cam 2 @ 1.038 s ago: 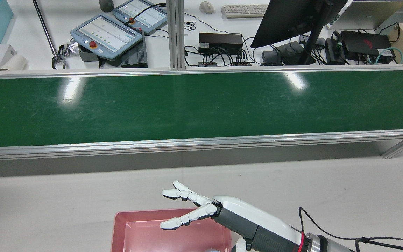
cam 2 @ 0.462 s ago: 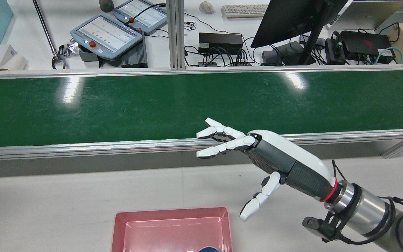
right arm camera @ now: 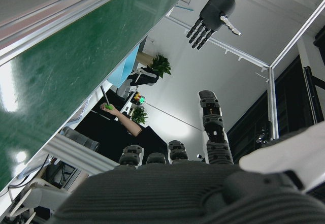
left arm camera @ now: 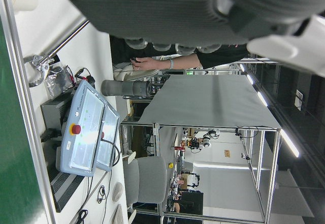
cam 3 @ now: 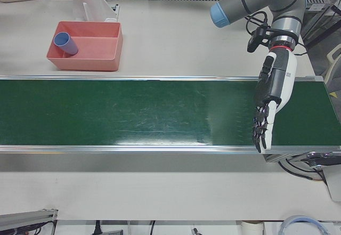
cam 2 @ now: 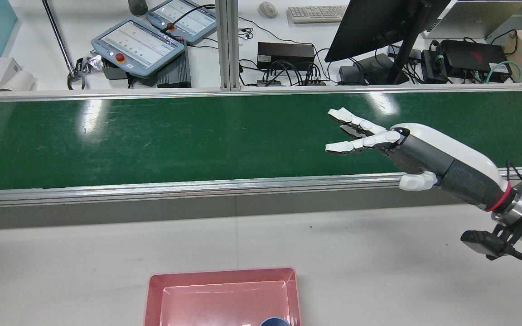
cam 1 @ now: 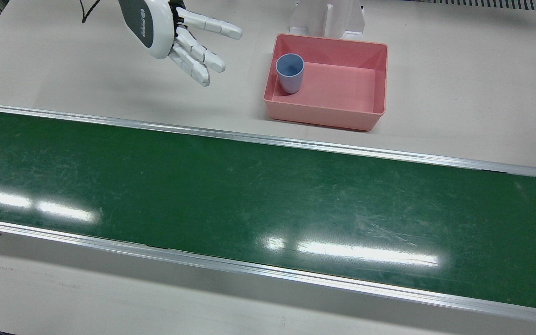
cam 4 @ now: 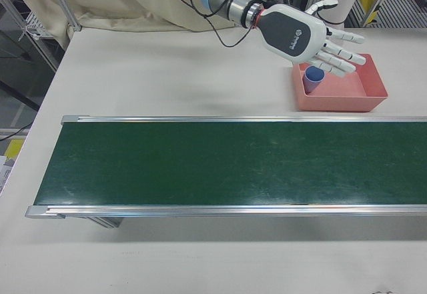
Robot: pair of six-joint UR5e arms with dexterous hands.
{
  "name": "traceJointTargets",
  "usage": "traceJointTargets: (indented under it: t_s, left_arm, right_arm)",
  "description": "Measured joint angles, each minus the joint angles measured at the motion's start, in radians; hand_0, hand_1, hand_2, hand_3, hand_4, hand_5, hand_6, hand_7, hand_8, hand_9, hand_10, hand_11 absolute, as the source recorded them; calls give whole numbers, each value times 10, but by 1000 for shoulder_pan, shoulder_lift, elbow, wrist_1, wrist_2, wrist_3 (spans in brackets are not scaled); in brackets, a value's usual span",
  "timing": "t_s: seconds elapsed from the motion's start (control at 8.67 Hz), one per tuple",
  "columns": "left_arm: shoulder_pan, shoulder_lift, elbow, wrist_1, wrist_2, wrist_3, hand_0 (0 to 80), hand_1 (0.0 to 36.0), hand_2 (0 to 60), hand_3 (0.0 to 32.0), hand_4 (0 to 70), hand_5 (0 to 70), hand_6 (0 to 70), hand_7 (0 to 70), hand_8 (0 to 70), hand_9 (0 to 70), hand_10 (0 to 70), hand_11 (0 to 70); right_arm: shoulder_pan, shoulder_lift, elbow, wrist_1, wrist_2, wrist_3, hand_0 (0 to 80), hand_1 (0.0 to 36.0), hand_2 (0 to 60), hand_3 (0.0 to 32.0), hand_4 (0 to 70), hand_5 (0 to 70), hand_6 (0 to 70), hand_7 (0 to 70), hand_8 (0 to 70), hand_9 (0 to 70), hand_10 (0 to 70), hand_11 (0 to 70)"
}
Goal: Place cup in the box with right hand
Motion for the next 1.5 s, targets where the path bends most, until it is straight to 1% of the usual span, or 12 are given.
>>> traceJointTargets:
  t_s: [0.12,0.23,0.35,0.46,0.58,0.69,0.81,0.92,1.04,1.27,1.38,1.5]
  left_arm:
    - [0,0,0,0,0,0,0,0,0,0,0,0,0,0,0,0,0,0]
    - [0,0,-1,0,1,0,0,0,0,0,0,0,0,0,0,0,0,0]
    - [0,0,-1,1,1,0,0,0,0,0,0,0,0,0,0,0,0,0]
    - [0,0,-1,1,1,0,0,0,0,0,0,0,0,0,0,0,0,0]
    - [0,0,-2,1,0,0,0,0,0,0,0,0,0,0,0,0,0,0]
    - [0,0,-2,1,0,0,0,0,0,0,0,0,0,0,0,0,0,0]
    - [0,-1,-1,1,0,0,0,0,0,0,0,0,0,0,0,0,0,0]
    - [0,-1,-1,1,0,0,0,0,0,0,0,0,0,0,0,0,0,0]
    - [0,-1,0,0,0,0,0,0,0,0,0,0,0,0,0,0,0,0]
    - [0,0,-1,1,0,0,0,0,0,0,0,0,0,0,0,0,0,0]
    - [-1,0,-2,1,1,0,0,0,0,0,0,0,0,0,0,0,0,0]
    - [-1,0,-3,1,0,0,0,0,0,0,0,0,0,0,0,0,0,0]
  right_arm:
    - [62,-21,-4,1,-36,2,245,17,158,0,210,5,42,160,0,18,41,63]
    - [87,-23,-6,2,-48,0,206,39,239,0,194,5,43,168,0,19,40,61]
    - [82,-8,-10,3,-51,-6,152,22,227,0,182,2,35,130,0,12,37,57]
    - [66,14,-13,1,-51,-18,164,17,210,0,178,3,30,100,0,6,37,57]
    - [65,21,-18,-1,-56,-22,159,35,263,0,160,6,29,86,0,3,39,61]
    - [85,6,-20,0,-67,-15,280,110,392,0,144,20,34,97,0,6,41,67]
    - [118,-9,-22,2,-87,-3,315,89,304,0,152,20,29,71,0,7,36,61]
    - [168,-18,-26,2,-117,7,285,81,270,0,100,17,23,43,0,11,26,45]
    - [274,-32,-44,1,-174,15,371,79,172,0,87,24,21,30,0,7,17,34]
    - [534,-57,-185,12,-262,99,412,53,47,0,58,28,22,71,5,17,12,28]
    - [600,-59,-252,15,-273,136,361,54,96,12,23,27,20,66,12,29,15,32]
    - [633,-56,-313,15,-264,157,388,49,64,0,27,28,22,62,14,34,17,35]
